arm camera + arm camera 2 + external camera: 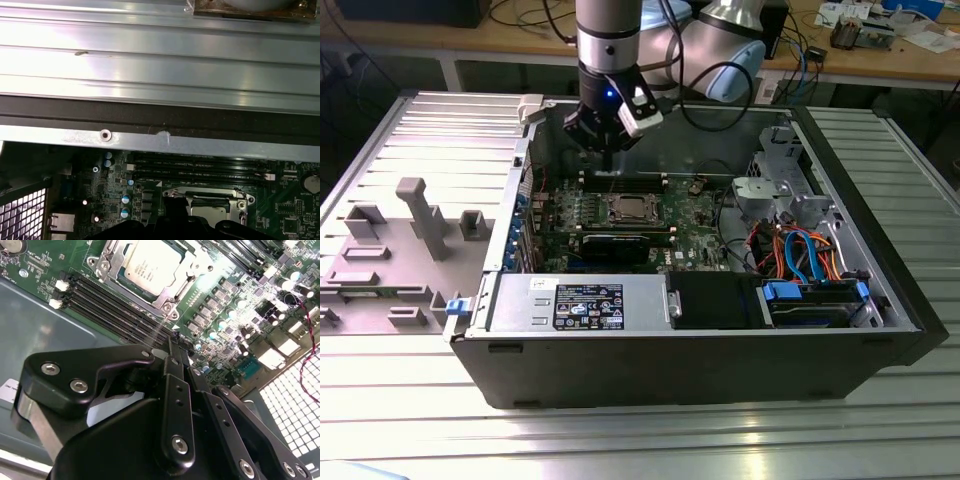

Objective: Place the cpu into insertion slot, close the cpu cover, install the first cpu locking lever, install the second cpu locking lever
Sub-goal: 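Install the first cpu locking lever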

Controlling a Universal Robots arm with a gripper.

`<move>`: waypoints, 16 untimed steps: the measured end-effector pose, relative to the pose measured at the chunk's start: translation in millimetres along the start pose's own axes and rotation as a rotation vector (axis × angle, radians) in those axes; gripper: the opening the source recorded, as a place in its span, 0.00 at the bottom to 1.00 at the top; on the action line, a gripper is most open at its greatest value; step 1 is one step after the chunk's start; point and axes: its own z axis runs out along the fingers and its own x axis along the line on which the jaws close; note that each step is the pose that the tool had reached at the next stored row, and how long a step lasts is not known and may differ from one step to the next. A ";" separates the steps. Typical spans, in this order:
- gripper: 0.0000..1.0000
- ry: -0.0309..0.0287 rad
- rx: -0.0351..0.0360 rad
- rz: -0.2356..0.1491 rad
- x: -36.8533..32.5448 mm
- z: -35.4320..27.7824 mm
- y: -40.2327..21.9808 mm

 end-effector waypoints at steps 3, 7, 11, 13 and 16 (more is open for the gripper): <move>0.11 0.0002 0.0001 0.000 -1.4 0.8 -0.1; 0.11 0.0001 0.0000 0.000 -2.8 1.6 -0.3; 0.11 0.0001 0.0000 0.000 -4.1 2.5 -0.4; 0.11 0.0002 -0.0001 0.000 -5.3 4.9 -0.7; 0.11 0.0004 0.0003 -0.003 -5.6 9.4 -0.2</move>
